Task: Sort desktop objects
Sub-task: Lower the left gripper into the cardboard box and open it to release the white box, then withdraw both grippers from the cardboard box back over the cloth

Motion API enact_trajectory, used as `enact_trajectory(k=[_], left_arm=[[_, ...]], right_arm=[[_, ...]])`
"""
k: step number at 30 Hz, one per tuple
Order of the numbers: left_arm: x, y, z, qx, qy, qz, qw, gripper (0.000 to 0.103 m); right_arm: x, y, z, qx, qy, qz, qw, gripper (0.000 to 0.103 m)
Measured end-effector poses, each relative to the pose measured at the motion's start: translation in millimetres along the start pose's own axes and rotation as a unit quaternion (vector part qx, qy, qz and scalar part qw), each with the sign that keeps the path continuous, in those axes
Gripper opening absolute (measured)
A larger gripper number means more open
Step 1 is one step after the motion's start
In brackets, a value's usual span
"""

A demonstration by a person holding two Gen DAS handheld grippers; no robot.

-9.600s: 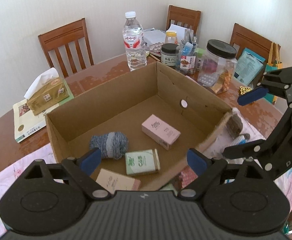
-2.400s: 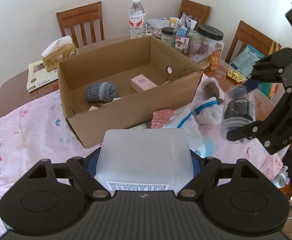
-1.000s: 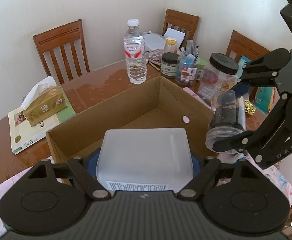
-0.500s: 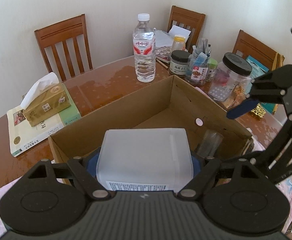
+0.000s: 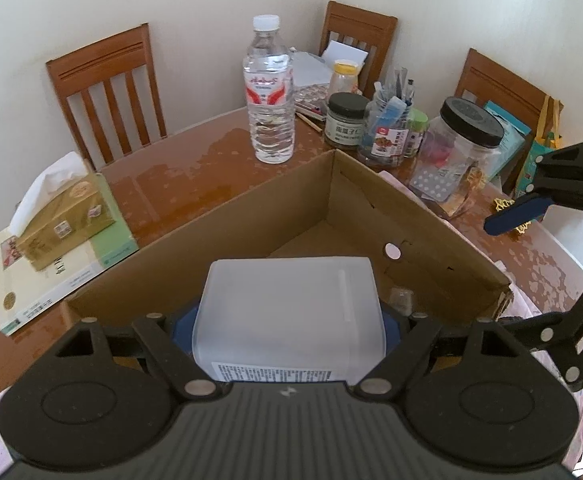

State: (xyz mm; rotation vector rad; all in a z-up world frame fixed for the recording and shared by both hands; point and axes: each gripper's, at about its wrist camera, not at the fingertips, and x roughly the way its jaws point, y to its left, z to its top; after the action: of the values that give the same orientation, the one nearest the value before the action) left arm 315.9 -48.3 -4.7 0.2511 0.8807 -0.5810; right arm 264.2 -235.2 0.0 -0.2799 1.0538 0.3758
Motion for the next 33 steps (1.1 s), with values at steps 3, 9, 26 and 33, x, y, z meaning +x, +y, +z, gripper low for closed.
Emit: enact_trajectory(k=[3, 9, 26, 33], left_arm=[[8, -1, 3, 0.003, 0.002, -0.002, 1.0, 0.083], [22, 3, 13, 0.007, -0.001, 0.008, 0.9999, 0.083], [21, 14, 8, -0.008, -0.004, 0.046, 0.9989, 0.095], [-5, 3, -3, -0.008, -0.005, 0.05, 0.9987, 0.096]], right_arm=[[-2, -5, -4, 0.011, 0.001, -0.004, 1.0, 0.089], [-5, -10, -10, 0.023, 0.0, -0.013, 1.0, 0.089], [-14, 0, -26, 0.03, -0.006, -0.024, 0.999, 0.103], [-22, 11, -35, 0.02, -0.013, -0.018, 1.0, 0.103]])
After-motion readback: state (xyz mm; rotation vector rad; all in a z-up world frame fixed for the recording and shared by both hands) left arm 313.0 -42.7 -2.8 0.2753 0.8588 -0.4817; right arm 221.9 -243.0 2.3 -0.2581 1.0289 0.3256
